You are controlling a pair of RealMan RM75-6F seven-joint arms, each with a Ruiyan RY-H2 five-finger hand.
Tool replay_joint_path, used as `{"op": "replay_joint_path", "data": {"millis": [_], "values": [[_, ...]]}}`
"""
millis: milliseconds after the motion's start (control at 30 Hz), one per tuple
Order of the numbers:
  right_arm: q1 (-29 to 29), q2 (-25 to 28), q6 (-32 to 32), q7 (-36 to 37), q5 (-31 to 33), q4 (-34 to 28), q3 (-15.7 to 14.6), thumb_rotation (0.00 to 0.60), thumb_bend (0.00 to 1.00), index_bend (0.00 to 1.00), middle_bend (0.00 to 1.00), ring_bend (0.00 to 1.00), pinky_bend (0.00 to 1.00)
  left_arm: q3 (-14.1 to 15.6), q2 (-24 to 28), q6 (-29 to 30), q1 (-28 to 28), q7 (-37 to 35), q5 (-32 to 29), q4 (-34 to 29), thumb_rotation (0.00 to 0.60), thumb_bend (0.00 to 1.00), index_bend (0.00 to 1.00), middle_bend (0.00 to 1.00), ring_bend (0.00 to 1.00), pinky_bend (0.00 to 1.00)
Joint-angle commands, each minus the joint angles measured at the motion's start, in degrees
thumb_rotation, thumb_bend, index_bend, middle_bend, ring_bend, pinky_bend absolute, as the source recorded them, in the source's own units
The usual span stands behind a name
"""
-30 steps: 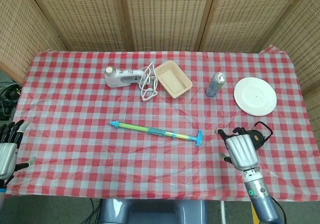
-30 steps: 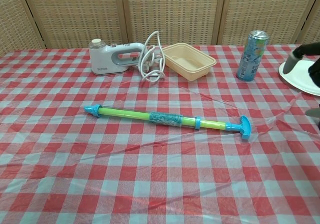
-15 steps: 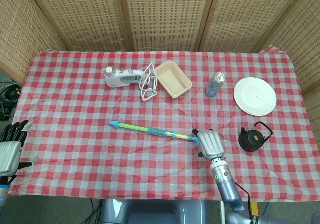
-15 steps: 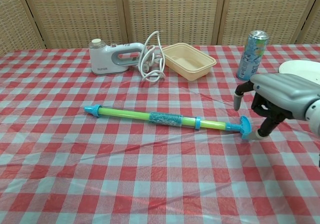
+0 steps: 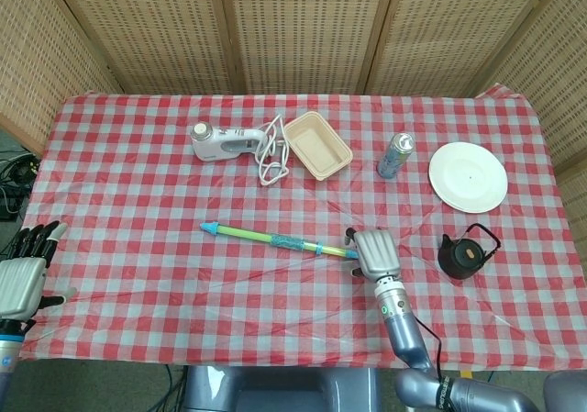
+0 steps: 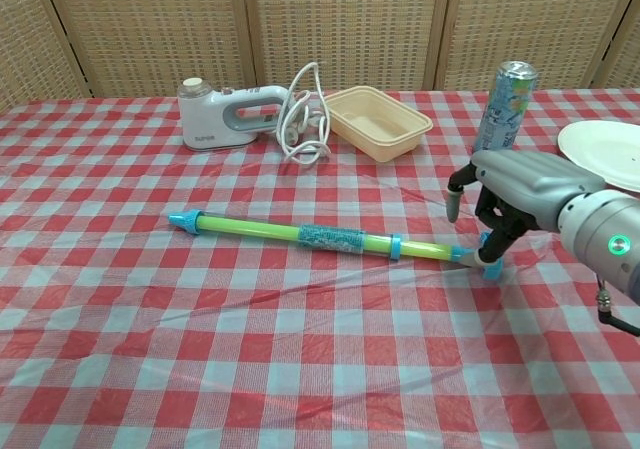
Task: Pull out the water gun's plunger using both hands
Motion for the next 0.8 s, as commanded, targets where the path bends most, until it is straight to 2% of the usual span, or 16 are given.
{"op": "replay_joint_path", "data": {"millis": [33, 267, 400, 800], "values": [[1.3, -1.0, -1.2, 0.5, 1.5, 2.1, 0.5, 0.6, 0.37, 0.5, 1.0, 1.0, 0.58, 0.0, -0.2, -0.6, -0.3, 0.2, -0.5, 0.2, 0.6, 0.08, 0.0, 0.0, 0.0, 0.0], [3.2, -2.4, -3.0, 1.1, 3.9, 5.6, 0.4, 0.6, 0.38, 0.51, 1.0, 1.0, 0.58, -0.2, -0.2, -0.8, -0.5, 0.6, -1.1, 0.2, 0.6, 0.08, 0.0, 0.0, 0.0, 0.0], [4.1, -3.1, -3.8, 1.8, 5.2, 7.6, 0.2, 0.6, 0.43, 0.52, 1.0, 1.0, 0.58, -0.1, -0.2, -0.7, -0.5, 0.8, -1.2, 0.1, 0.6, 0.08, 0.0, 0.0, 0.0, 0.0], [5.2, -3.9, -4.7, 3.4, 7.1, 10.4, -0.9, 0.6, 0.47, 0.53, 1.0, 1.0, 0.58, 0.0, 0.1, -0.4, -0.5, 0.4, -1.2, -0.2, 0.6, 0.08, 0.0, 0.0, 0.0, 0.0]]}}
